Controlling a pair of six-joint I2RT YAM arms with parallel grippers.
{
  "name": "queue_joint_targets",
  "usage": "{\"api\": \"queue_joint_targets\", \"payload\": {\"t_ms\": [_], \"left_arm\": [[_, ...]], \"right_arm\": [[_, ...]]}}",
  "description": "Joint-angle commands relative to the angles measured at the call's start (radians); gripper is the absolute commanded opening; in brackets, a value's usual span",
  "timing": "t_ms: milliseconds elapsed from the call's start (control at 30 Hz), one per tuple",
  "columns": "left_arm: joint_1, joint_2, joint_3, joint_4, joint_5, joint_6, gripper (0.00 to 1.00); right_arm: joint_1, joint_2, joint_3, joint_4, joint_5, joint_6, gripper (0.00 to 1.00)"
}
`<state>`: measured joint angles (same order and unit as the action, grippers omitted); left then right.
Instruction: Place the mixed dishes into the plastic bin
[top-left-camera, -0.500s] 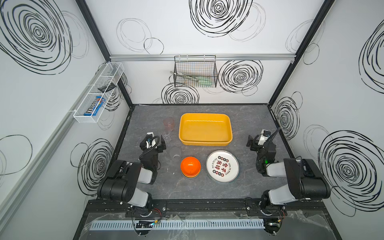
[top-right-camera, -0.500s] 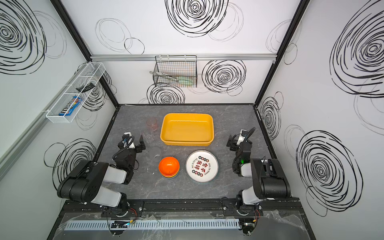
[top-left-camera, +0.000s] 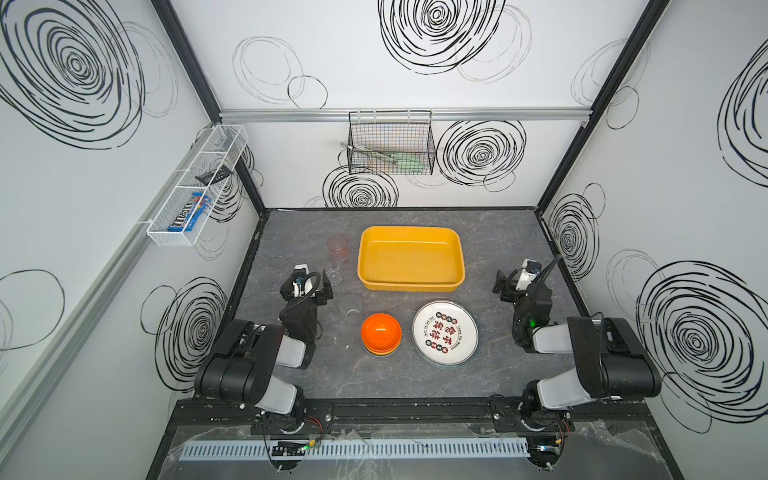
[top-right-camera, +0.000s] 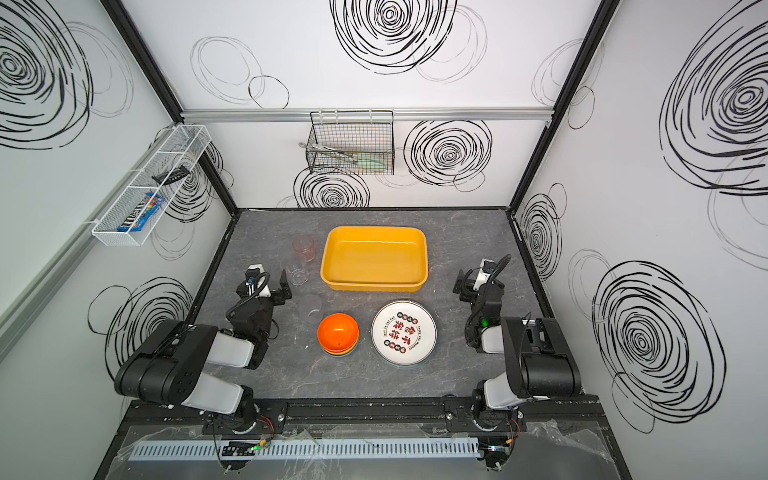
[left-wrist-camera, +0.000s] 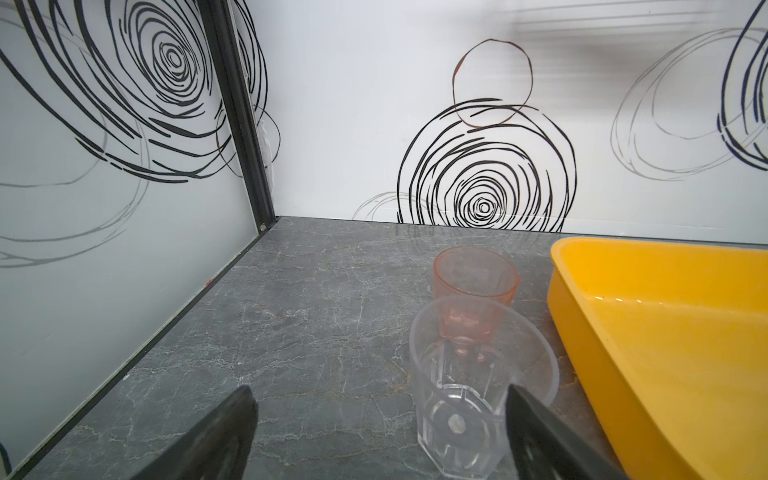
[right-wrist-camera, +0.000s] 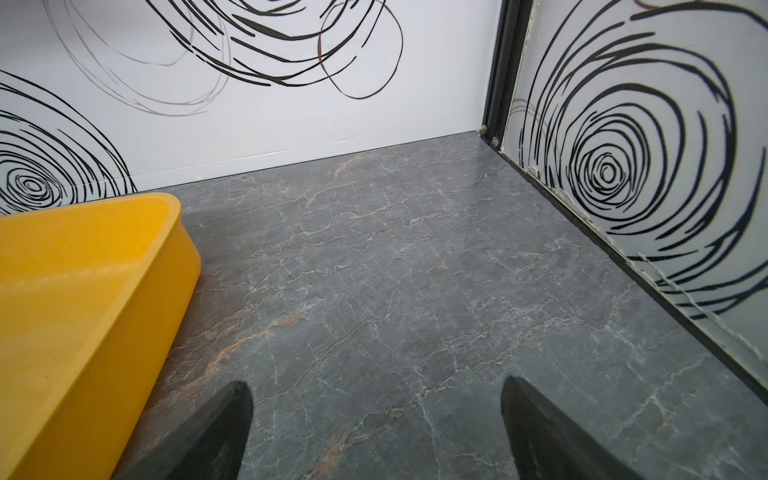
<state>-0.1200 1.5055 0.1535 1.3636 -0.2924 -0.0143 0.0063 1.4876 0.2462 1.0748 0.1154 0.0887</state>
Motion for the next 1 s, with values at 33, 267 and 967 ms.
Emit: {"api": "queue_joint_targets", "payload": {"t_ms": [33,267,967], "left_arm": [[-0.003,-0.001,0.003,0.081,-0.01,0.014,0.96],[0.005,-0.002,0.008,0.071,0.001,0.009,0.96],[0.018,-0.196,0.131,-0.317,-0.033,-0.017,0.96]], "right_arm": [[-0.002,-0.017,0.011,0.015,-0.004,-0.003,0.97],[-0.001,-0.016,0.012,0.016,-0.005,-0.003,0.97],[-0.002,-0.2,0.136,-0.321,0.025,0.028,0.97]]}}
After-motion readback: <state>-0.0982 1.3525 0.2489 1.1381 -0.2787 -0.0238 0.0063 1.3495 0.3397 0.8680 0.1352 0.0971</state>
